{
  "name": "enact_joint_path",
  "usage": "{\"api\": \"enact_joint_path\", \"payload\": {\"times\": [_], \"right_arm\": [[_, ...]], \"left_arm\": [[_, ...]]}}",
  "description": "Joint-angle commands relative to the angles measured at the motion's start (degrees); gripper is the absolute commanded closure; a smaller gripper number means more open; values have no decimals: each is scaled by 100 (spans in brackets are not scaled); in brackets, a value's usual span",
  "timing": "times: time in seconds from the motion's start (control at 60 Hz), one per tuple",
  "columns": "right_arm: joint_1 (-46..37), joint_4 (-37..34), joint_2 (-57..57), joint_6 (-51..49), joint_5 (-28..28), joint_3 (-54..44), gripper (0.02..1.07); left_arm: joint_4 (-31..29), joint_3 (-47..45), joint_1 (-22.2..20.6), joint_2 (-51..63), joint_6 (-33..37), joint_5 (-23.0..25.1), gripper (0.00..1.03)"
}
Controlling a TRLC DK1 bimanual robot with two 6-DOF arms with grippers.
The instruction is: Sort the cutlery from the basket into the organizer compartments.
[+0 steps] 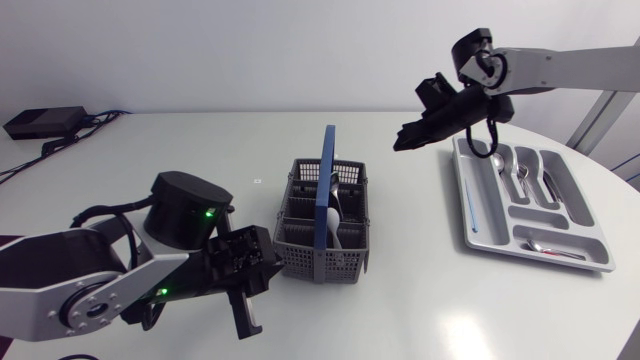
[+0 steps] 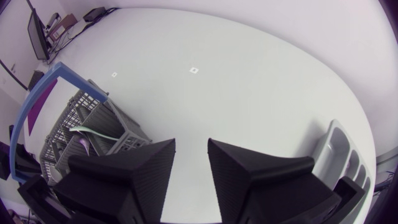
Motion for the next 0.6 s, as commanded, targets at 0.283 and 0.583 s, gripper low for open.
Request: {"api": "enact_joint_path", "payload": {"times": [0.283, 0.583], "right_arm": [[536, 55, 955, 515, -277, 740, 98], [642, -120, 1078, 532, -760, 705, 101]], "left_arm": [[706, -199, -206, 839, 259, -397, 88], [1251, -137, 137, 1243, 276, -459, 88]]}}
